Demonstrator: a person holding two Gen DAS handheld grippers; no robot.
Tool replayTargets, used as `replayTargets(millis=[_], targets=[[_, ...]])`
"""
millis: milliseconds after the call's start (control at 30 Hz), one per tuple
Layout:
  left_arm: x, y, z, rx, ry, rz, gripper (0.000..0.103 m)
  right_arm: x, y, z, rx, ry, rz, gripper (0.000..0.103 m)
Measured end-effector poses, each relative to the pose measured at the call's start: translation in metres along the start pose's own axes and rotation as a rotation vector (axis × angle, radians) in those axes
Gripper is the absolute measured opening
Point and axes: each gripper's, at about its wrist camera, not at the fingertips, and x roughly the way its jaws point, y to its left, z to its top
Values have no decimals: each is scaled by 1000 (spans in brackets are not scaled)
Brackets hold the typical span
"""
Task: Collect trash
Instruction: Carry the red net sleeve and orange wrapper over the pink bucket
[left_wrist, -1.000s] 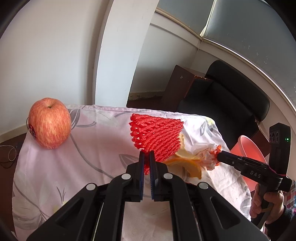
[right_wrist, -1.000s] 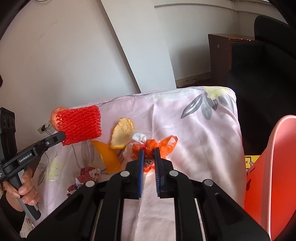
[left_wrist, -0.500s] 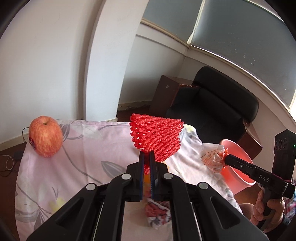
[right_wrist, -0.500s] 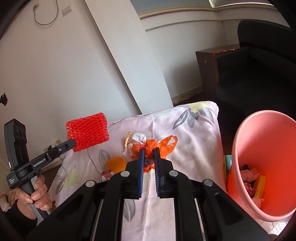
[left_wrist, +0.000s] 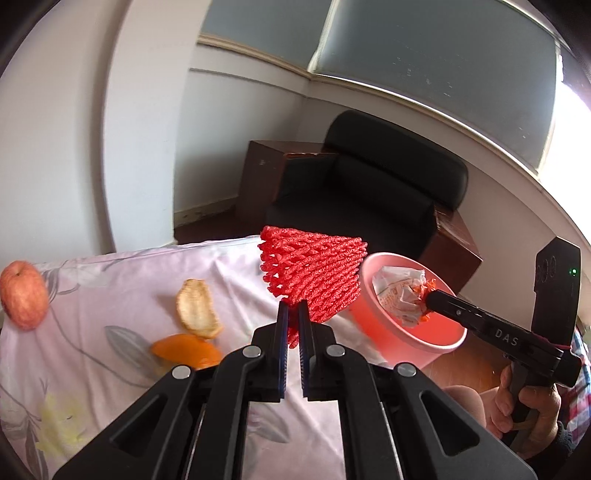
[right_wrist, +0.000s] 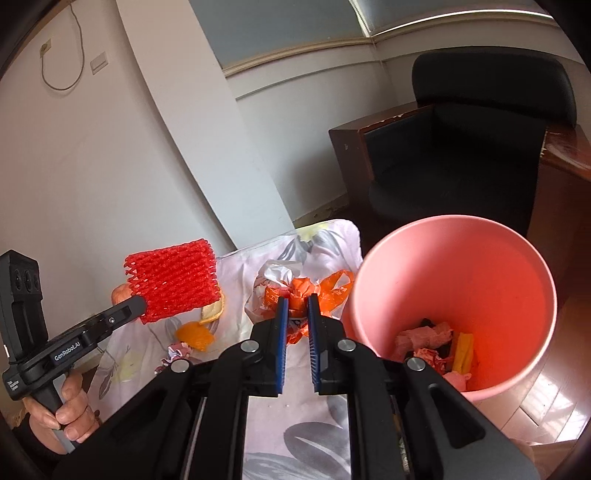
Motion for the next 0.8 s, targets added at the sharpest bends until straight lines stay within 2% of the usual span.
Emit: replayTargets(millis=[333,800], targets=[[32,-72,10,112,32,-55,4,-17,-54,0,84,-44,-124,11],[98,-129,8,215,132,-16,5,-5,-99,-3,153,-42,-178,11]])
